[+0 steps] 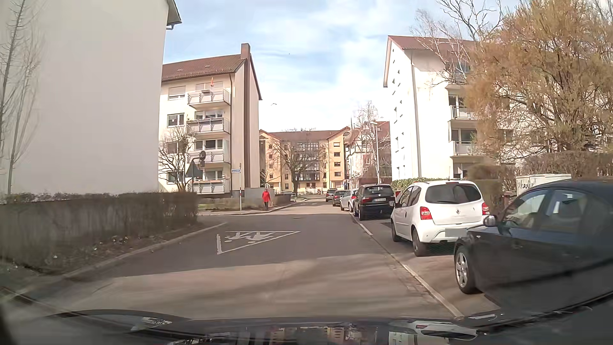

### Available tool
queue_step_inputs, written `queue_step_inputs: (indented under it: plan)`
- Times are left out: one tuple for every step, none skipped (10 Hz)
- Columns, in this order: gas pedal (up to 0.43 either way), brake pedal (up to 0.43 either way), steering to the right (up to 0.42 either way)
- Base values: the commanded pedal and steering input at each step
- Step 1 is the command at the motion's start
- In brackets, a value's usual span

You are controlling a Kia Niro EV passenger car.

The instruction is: Follow the waypoints while adhering to traffic rules and regulations

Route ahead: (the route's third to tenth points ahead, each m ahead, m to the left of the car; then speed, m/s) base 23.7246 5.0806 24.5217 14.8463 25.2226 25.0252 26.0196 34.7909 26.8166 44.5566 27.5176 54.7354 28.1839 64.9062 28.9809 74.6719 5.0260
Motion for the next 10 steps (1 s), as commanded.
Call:
queue_step_inputs:
  plan:
    - [0.000,0.000,0.002]
    - [0.000,0.000,0.004]
    - [0.000,0.000,0.006]
    - [0.000,0.000,0.006]
    - [0.000,0.000,0.006]
    - [0.000,0.000,0.006]
    - [0.000,0.000,0.006]
    - [0.000,0.000,0.006]
    - [0.000,0.000,0.006]
    - [0.000,0.000,0.007]
